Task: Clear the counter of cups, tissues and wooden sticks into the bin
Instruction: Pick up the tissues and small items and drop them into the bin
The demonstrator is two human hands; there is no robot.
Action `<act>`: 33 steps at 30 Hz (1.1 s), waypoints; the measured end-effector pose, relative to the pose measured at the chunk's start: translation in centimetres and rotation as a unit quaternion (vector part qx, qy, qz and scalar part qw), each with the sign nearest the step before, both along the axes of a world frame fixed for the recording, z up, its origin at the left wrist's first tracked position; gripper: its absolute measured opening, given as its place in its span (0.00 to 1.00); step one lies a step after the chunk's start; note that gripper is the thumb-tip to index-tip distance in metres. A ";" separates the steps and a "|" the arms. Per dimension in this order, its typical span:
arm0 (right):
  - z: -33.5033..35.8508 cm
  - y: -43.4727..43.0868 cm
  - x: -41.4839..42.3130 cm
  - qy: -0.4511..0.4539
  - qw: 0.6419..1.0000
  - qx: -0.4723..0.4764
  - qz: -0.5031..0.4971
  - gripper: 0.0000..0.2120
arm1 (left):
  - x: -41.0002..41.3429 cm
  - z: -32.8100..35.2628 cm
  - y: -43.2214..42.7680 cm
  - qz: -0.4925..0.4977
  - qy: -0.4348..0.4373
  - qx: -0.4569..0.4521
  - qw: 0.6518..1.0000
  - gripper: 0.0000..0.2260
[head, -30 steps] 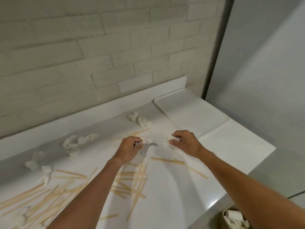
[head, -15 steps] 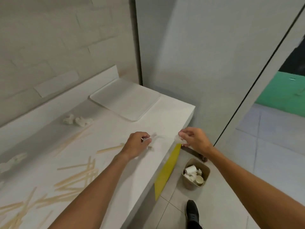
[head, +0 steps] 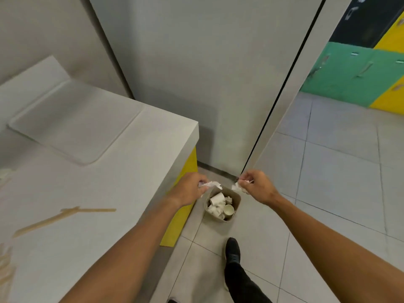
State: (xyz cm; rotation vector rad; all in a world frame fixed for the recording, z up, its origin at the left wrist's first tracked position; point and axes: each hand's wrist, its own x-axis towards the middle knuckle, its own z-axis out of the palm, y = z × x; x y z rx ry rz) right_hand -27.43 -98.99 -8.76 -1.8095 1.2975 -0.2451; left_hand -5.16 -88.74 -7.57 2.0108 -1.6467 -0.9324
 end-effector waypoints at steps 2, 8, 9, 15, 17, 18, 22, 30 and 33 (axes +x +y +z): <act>-2.6 -1.5 -0.8 0.014 1.000 0.027 0.001 0.03 | -1.0 -2.8 -1.8 0.010 -0.001 0.032 0.999 0.04; -11.5 -5.3 -1.9 0.057 0.996 0.058 0.020 0.02 | -3.1 -12.1 -5.9 0.066 -0.002 0.101 0.993 0.04; -13.0 -5.9 -1.8 0.063 0.996 0.065 0.019 0.02 | -3.3 -13.6 -6.3 0.074 -0.003 0.109 0.991 0.04; -22.5 -8.0 -0.7 0.081 0.992 0.101 -0.005 0.01 | -4.2 -23.3 -7.9 0.117 -0.010 0.143 0.983 0.03; -25.6 -8.5 -0.4 0.089 0.990 0.110 -0.010 0.02 | -4.2 -26.5 -8.2 0.130 -0.010 0.149 0.980 0.04; -27.2 -8.7 -0.3 0.092 0.989 0.115 -0.015 0.03 | -4.2 -28.1 -8.4 0.132 -0.011 0.153 0.979 0.04; -32.8 -9.4 0.3 0.106 0.985 0.131 -0.026 0.03 | -4.5 -33.7 -9.3 0.145 -0.013 0.167 0.975 0.04; -37.0 -9.9 0.9 0.125 0.987 0.106 -0.008 0.14 | -5.0 -37.5 -9.9 0.174 -0.026 0.162 0.971 0.14; -35.6 -8.9 0.4 0.130 0.986 0.104 0.007 0.14 | -4.6 -35.7 -8.8 0.147 -0.025 0.174 0.973 0.17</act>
